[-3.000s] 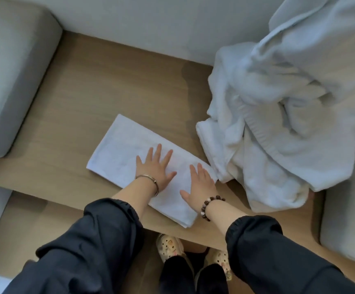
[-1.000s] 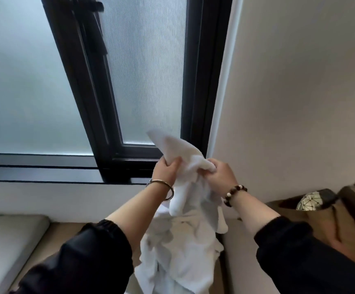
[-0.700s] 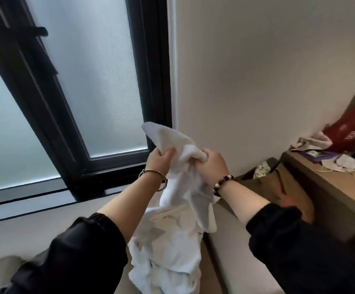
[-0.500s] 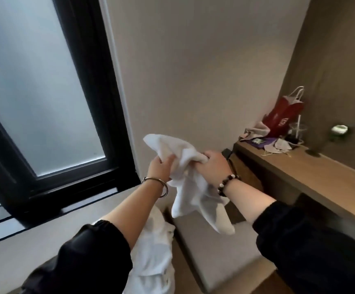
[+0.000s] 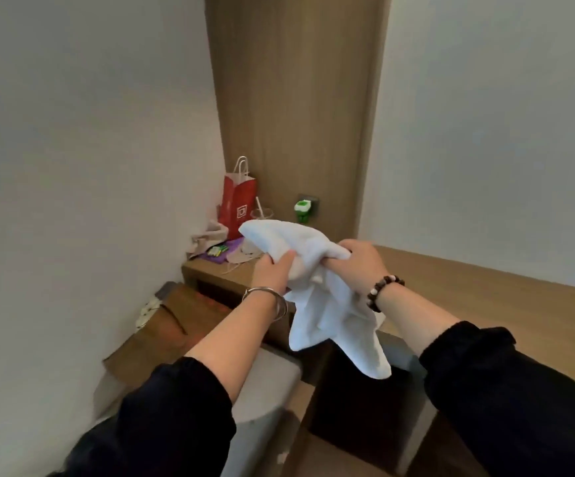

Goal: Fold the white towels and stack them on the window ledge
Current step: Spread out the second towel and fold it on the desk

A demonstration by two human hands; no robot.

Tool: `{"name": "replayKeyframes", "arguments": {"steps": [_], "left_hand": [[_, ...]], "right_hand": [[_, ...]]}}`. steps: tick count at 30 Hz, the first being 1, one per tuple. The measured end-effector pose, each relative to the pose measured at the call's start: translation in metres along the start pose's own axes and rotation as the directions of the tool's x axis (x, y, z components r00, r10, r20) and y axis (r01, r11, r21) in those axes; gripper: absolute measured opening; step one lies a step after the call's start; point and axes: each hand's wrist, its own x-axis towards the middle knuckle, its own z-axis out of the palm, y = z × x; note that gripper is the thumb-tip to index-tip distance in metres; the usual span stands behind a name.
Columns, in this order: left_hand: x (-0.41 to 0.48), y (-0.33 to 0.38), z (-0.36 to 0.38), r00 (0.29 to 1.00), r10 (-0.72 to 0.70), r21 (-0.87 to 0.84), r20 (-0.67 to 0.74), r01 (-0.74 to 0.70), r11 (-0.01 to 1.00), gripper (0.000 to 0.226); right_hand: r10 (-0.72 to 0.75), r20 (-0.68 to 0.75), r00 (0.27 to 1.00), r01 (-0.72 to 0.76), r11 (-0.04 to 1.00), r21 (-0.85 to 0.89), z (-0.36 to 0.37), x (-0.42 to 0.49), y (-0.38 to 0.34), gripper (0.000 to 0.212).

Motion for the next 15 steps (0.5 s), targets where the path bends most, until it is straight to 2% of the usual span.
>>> {"name": "replayKeyframes", "arguments": {"steps": [4, 8, 15], "left_hand": [[0.026, -0.003, 0.1, 0.984, -0.062, 0.029, 0.169, 0.058, 0.998, 0.025], [0.065, -0.01, 0.188, 0.952, -0.094, 0.048, 0.292, 0.084, 0.995, 0.019], [0.15, -0.024, 0.333, 0.874, -0.198, 0.066, 0.444, 0.188, 0.98, 0.02]], "right_hand": [[0.148, -0.097, 0.984, -0.143, 0.988, 0.056, -0.064, 0.024, 0.067, 0.017], [0.252, -0.197, 0.947, -0.238, 0.967, 0.093, -0.11, 0.056, 0.133, 0.038], [0.393, -0.28, 0.876, -0.397, 0.917, 0.045, -0.182, 0.139, 0.234, 0.022]]}}
